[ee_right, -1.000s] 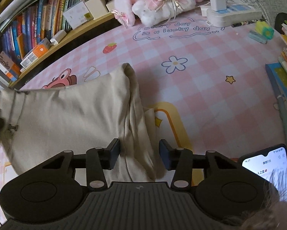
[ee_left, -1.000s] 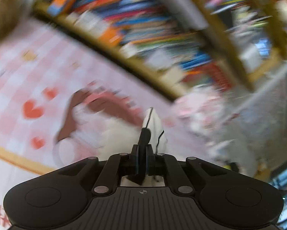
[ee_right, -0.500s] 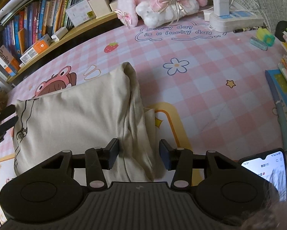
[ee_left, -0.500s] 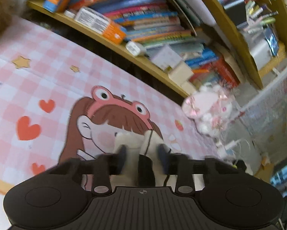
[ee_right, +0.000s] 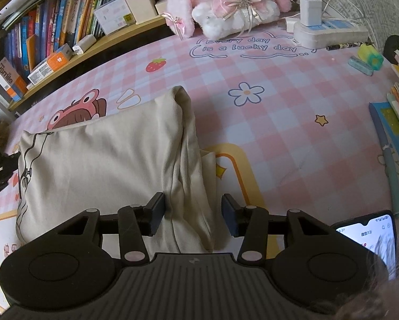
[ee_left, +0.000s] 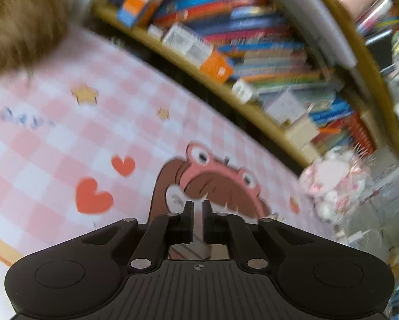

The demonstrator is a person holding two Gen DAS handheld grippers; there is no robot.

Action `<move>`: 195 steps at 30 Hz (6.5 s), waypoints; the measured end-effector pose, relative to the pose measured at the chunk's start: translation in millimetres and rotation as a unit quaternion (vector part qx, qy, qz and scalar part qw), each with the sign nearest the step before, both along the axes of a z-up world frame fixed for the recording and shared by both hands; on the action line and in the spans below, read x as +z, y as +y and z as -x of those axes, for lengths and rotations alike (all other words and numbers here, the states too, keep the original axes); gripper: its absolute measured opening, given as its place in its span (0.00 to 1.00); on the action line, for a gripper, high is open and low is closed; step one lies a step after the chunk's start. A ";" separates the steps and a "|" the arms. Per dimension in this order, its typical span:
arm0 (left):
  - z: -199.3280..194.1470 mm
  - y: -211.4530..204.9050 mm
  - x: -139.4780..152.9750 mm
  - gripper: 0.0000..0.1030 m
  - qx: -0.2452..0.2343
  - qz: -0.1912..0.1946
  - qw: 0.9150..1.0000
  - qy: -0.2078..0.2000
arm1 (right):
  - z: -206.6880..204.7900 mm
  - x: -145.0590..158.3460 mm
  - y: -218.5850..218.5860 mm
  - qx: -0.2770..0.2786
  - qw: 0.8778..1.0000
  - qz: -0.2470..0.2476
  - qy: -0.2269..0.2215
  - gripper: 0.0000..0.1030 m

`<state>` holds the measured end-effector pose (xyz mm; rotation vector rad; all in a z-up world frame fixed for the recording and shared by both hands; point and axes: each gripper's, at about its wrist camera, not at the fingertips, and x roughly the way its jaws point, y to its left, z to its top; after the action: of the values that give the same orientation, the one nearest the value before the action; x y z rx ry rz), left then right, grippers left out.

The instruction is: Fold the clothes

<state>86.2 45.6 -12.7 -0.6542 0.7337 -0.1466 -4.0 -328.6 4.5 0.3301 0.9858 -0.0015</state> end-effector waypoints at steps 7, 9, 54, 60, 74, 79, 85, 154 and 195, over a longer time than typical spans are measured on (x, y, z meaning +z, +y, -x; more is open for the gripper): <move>46.2 -6.7 31.9 0.53 -0.012 -0.039 0.998 -0.040 | -1.1 -0.3 1.2 0.004 1.000 0.006 -0.002 0.45; 59.8 -14.7 33.1 0.61 -0.014 -0.049 0.998 -0.037 | -1.2 -0.4 0.1 0.004 1.000 0.003 -0.002 0.46; 135.8 -64.3 15.5 0.93 0.056 -0.072 0.994 0.065 | 45.2 5.9 -40.8 0.042 0.995 -0.094 0.000 0.71; 119.9 -49.0 11.3 0.94 0.051 -0.025 0.997 0.059 | 33.4 4.0 -40.2 0.022 0.993 -0.113 0.008 0.71; 75.7 -26.5 -6.0 0.94 0.002 0.049 0.997 0.063 | 4.3 -3.9 -43.1 -0.021 0.985 -0.170 0.025 0.63; 63.6 -29.6 -8.6 0.71 -0.015 0.062 0.995 0.072 | -1.8 -3.9 -33.3 -0.018 0.985 -0.169 0.024 0.55; 64.2 -46.5 8.7 0.29 -0.042 0.018 0.997 0.067 | -2.8 2.4 -23.6 -0.024 0.991 -0.129 0.016 0.22; 84.1 -30.2 13.4 0.20 -0.048 0.099 0.992 0.059 | 5.4 26.2 -5.1 0.063 0.985 -0.159 -0.018 0.18; 77.5 13.2 24.0 0.20 -0.058 0.116 0.991 0.032 | -0.8 52.4 48.0 0.074 0.987 -0.140 -0.035 0.18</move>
<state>8.7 58.8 11.3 -0.8406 0.8247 -0.3214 -3.3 -280.6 56.9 0.5098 0.9404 0.2831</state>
